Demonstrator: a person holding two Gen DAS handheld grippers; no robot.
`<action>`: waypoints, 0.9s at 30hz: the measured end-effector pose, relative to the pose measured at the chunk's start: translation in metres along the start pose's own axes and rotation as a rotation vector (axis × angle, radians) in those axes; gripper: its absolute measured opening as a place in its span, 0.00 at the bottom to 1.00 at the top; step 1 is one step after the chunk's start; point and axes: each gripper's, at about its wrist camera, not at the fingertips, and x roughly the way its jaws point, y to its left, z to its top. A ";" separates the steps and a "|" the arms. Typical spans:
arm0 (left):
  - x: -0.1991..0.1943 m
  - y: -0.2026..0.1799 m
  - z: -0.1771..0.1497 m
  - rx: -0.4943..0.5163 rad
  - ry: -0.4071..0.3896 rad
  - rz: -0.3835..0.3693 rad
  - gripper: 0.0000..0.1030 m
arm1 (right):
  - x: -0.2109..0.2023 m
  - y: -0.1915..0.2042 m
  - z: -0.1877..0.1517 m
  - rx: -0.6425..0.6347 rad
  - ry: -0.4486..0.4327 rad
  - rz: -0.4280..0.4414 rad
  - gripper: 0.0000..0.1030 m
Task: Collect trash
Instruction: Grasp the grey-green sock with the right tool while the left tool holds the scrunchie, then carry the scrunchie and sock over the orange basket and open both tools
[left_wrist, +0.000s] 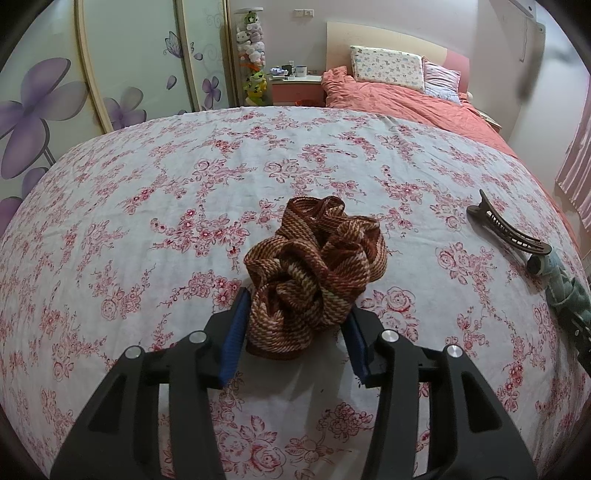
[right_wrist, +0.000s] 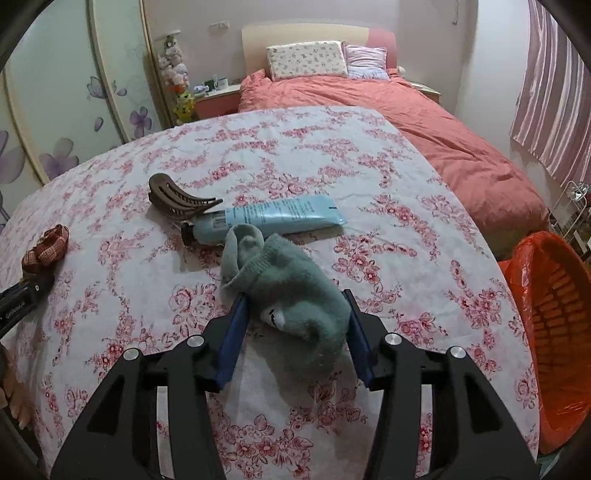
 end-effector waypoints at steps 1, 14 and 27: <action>0.000 0.000 0.000 0.000 0.000 0.000 0.47 | 0.001 0.000 0.000 0.001 0.007 -0.006 0.49; -0.001 -0.001 0.000 0.003 0.000 0.007 0.47 | 0.002 0.001 0.000 0.001 0.012 -0.014 0.49; -0.019 -0.008 -0.007 0.006 -0.036 -0.074 0.28 | -0.023 -0.027 -0.004 0.070 -0.039 0.034 0.15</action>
